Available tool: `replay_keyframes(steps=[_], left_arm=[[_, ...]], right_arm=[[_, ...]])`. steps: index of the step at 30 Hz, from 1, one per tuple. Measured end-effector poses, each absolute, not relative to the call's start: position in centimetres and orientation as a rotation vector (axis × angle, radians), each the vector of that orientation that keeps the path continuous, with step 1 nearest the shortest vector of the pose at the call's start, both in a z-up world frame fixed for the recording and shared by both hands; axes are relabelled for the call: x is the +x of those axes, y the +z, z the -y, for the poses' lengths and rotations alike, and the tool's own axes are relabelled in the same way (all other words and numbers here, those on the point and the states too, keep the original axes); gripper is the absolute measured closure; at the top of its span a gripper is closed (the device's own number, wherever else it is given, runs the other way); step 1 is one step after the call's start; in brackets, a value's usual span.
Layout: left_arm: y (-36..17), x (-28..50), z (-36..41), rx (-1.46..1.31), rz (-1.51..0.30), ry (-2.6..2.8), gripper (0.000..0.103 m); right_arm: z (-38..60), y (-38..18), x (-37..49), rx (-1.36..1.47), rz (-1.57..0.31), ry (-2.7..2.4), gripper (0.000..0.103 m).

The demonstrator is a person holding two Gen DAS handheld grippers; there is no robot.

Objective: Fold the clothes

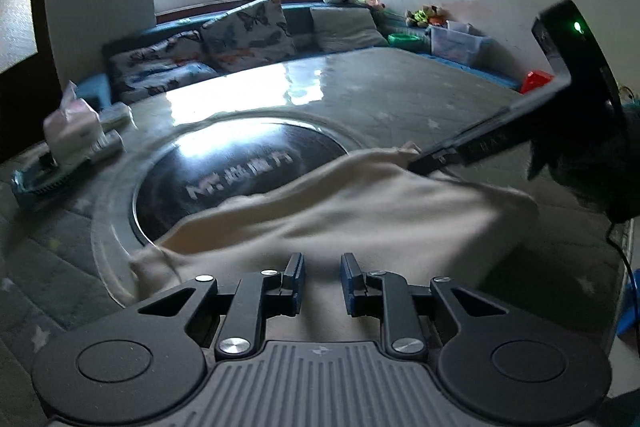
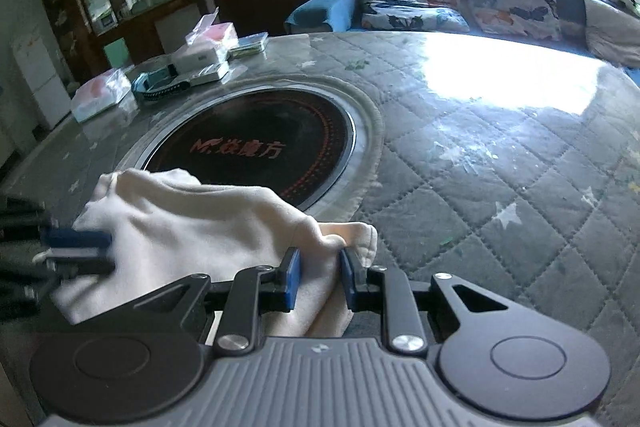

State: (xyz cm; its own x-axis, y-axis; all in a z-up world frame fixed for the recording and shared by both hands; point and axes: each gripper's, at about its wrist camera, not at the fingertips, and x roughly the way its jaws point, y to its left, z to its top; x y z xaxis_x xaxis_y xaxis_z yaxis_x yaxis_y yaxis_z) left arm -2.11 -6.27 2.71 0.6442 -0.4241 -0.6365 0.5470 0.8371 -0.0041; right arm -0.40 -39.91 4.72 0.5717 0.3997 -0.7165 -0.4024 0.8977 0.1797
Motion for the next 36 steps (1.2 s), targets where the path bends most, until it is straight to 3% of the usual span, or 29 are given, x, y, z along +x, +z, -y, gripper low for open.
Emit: replay_keyframes(steps=[2,4,7,19,26,36], left_arm=[[2.4,-2.2,6.3,0.186,-0.683,-0.568,0.082],[2.3,-2.3,6.1,0.164,-0.694,-0.583,0.085],[2.3,-2.6,5.8,0.135,-0.712,-0.607,0.085],[2.8,-4.2,4.7,0.107,-0.749,-0.695,0.085],[4.5,-0.6,3.6,0.073,-0.72,-0.591,0.082],[3.8,5.0,3.9,-0.016,-0.744,-0.481,0.082]], right_arm=[[39.8,4.7,-0.6,-0.008,-0.831,0.467,0.082],[39.6,4.7,-0.7,-0.014,-0.823,0.467,0.092],[39.4,4.9,-1.1,-0.035,-0.809,0.458,0.097],[38.8,6.2,-3.2,-0.155,-0.807,0.41,0.095],[37.1,8.4,-2.7,-0.13,-0.766,0.496,0.093],[33.2,6.9,-0.1,-0.114,-0.796,0.57,0.093]])
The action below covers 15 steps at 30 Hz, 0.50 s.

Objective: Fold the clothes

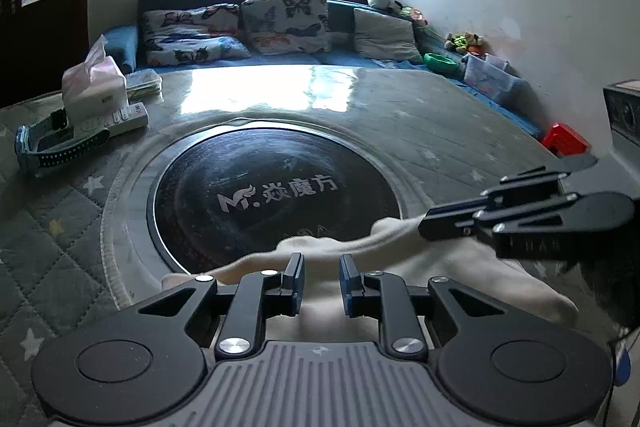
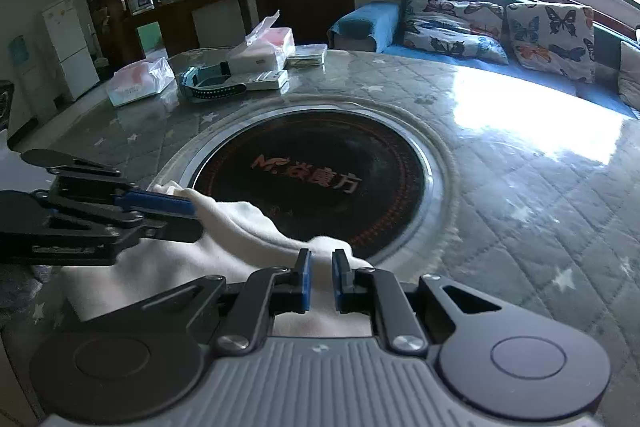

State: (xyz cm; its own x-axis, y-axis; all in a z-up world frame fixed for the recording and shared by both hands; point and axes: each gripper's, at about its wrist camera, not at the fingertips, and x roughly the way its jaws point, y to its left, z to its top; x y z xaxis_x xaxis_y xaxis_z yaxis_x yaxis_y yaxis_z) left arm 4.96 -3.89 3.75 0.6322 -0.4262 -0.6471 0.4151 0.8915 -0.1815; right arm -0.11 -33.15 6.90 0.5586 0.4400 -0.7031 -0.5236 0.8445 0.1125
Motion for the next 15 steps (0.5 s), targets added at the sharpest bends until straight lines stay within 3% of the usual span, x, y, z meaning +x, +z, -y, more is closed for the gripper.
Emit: replay_keyframes(steps=[15], left_arm=[[2.8,5.9,4.3,-0.018,-0.741,-0.473,0.082]], right_arm=[[31.7,5.7,0.9,-0.125,-0.804,0.574,0.092]])
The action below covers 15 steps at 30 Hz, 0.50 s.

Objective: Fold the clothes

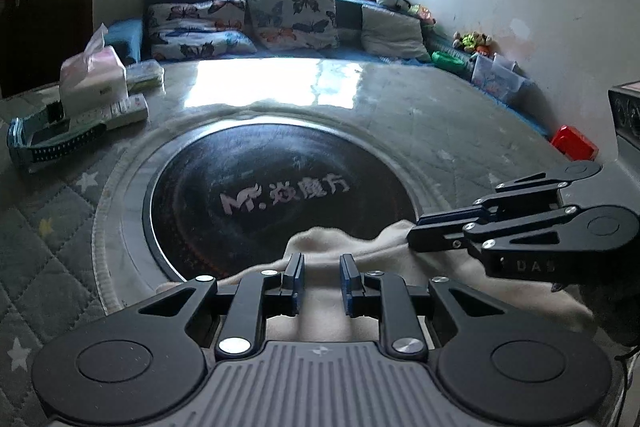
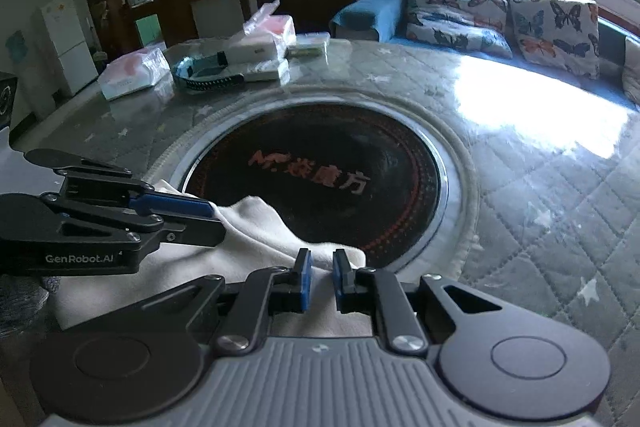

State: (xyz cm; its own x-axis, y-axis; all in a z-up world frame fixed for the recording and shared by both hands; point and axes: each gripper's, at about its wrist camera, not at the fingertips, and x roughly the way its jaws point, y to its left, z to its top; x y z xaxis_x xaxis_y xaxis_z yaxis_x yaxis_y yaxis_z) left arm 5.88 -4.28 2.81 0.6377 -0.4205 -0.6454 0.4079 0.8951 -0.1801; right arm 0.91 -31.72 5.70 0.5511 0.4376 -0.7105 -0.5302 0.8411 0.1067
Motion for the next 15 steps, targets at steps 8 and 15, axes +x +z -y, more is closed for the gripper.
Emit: replay_keyframes(steps=[8,15], left_arm=[[2.2,6.2,4.9,0.017,-0.748,-0.455,0.082],[3.3,4.1,3.5,0.03,-0.701,-0.432,0.082]], right_arm=[[30.0,5.1,0.9,-0.154,-0.808,0.604,0.088],[30.2,6.5,-0.9,-0.161,-0.781,0.64,0.088]])
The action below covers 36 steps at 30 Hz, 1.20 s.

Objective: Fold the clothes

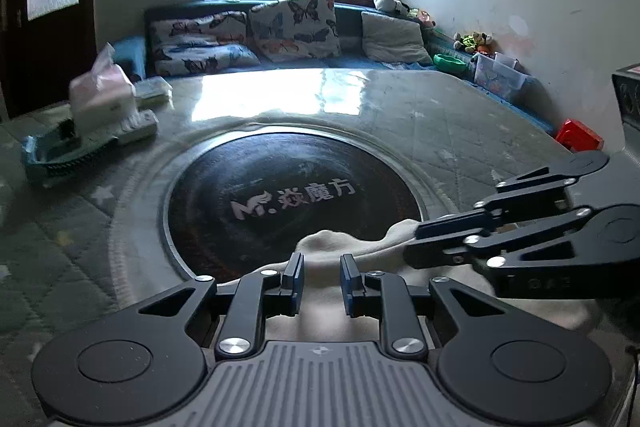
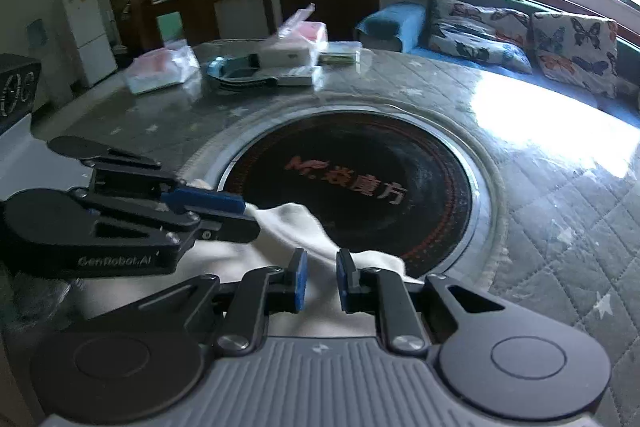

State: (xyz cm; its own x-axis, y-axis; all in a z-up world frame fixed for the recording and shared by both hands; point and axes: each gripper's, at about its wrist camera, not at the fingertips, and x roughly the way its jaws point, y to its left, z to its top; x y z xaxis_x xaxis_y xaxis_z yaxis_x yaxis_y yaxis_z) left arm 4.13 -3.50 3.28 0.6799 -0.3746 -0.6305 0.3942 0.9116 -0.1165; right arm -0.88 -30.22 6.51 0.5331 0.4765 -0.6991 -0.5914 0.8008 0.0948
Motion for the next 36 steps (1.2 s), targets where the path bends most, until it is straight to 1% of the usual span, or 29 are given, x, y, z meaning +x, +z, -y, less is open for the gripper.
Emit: replay_keyframes(steps=[5,12,23,24,27,36], left_arm=[[3.1,3.3,1.9,0.019,-0.7,-0.386,0.082],[2.2,4.1,0.1,-0.024,-0.722,-0.318,0.082],[3.3,1.5,-0.6,0.001,-0.677,-0.34,0.082],[3.1,1.4,-0.5,0.016,-0.681,-0.337,0.082],[2.3,1.0,-0.4,0.055,-0.69,-0.324,0.082],[3.9,-1.8,-1.4,-0.001,-0.649,-0.36,0.081]], right_arm=[[29.3,6.5,-2.3,-0.163,-0.779,0.693,0.087],[28.0,5.4,-2.5,-0.188,-0.804,0.709,0.087],[27.2,6.6,-4.8,-0.202,-0.774,0.783,0.087],[27.0,6.5,-5.1,-0.205,-0.776,0.793,0.087],[26.1,6.1,-5.8,-0.23,-0.773,0.809,0.08],[24.8,6.9,-8.8,-0.285,-0.726,0.874,0.08]])
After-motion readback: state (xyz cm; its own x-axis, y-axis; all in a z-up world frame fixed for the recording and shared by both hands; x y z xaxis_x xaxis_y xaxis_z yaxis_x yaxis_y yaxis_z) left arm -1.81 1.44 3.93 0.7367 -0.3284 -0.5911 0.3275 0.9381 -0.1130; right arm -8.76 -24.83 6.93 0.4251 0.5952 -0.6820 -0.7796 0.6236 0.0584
